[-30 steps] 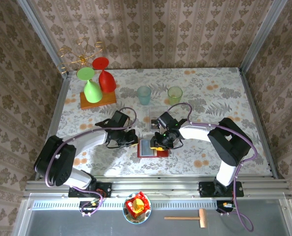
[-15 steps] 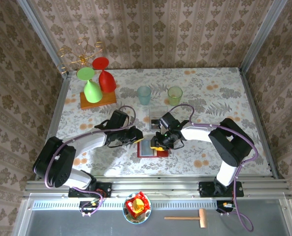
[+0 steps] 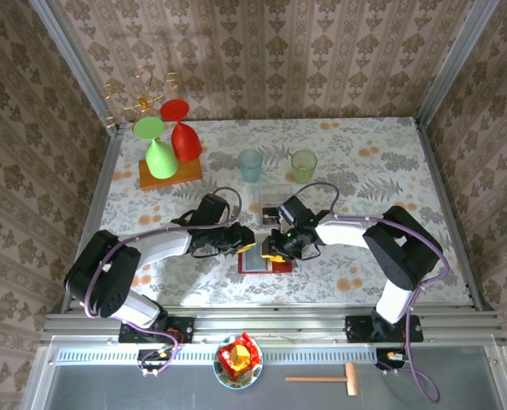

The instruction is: Take the credit cards out of the card holder

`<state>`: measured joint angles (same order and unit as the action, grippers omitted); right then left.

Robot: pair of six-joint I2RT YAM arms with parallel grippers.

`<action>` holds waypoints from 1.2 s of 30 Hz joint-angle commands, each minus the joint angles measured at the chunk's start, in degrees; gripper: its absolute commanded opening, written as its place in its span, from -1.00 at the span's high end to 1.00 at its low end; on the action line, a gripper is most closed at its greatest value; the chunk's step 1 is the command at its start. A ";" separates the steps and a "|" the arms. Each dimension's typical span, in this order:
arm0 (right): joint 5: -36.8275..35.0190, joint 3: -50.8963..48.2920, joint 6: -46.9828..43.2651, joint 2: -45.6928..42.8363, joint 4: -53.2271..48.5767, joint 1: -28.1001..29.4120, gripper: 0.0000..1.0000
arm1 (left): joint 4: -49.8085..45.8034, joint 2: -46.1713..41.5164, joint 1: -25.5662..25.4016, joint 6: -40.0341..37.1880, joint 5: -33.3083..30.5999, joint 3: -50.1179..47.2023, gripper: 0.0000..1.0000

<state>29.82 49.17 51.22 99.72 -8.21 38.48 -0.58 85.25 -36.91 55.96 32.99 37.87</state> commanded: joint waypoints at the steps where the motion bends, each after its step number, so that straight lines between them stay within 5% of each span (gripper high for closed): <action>1: -0.74 -1.59 0.70 -0.55 -0.36 -0.16 0.37 | -4.57 0.01 -0.44 -0.68 -1.93 0.60 0.48; 16: -0.54 -0.51 1.89 -5.50 0.14 -0.15 0.47 | -8.46 -1.32 -0.22 -1.76 -5.04 0.32 0.38; 36: 2.00 1.38 3.14 0.83 2.12 1.33 0.47 | -5.82 1.01 0.17 -0.51 -4.52 -2.10 0.30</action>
<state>31.99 49.84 53.84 99.50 -5.34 39.55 -6.81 85.67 -37.04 55.33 28.49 36.27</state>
